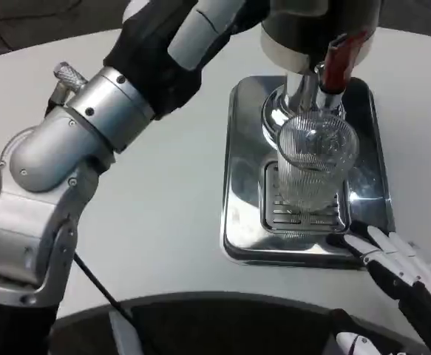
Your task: Grasp the cup under the faucet to collect the drink, then remove the cup.
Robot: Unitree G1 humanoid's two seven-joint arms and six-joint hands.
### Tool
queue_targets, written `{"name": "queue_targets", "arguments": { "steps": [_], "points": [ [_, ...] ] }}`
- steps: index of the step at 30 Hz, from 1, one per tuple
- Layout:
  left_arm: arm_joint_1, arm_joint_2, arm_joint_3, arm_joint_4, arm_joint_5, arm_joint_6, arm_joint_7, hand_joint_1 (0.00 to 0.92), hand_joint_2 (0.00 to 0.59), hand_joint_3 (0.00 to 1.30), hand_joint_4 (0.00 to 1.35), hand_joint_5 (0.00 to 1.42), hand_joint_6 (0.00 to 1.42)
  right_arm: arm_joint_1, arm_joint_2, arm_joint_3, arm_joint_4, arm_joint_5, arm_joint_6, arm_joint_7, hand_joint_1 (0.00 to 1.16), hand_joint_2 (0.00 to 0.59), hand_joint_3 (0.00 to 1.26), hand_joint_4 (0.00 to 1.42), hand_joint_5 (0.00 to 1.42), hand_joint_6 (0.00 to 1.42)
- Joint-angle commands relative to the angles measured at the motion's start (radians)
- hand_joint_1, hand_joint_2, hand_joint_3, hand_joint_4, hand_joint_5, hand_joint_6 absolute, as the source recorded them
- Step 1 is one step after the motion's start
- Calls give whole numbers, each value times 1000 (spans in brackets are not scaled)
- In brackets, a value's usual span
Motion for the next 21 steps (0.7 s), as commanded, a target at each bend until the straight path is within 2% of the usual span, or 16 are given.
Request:
{"name": "queue_targets", "arguments": {
  "steps": [1,11,21],
  "points": [
    [-1,-6,-35,46,52,-23,-11,0,114,209,165,255,274,22,-1,4,-19,-1,-17,3,241,420,134,47,0,0],
    [-40,-34,-74,192,95,-81,-45,0,124,197,154,250,274,35,0,16,-41,-1,-24,5,241,420,137,72,0,0],
    [-82,-55,-98,277,133,-123,-64,0,125,195,146,248,269,63,5,20,-54,-1,-33,1,241,420,143,74,0,0]
  ]
}}
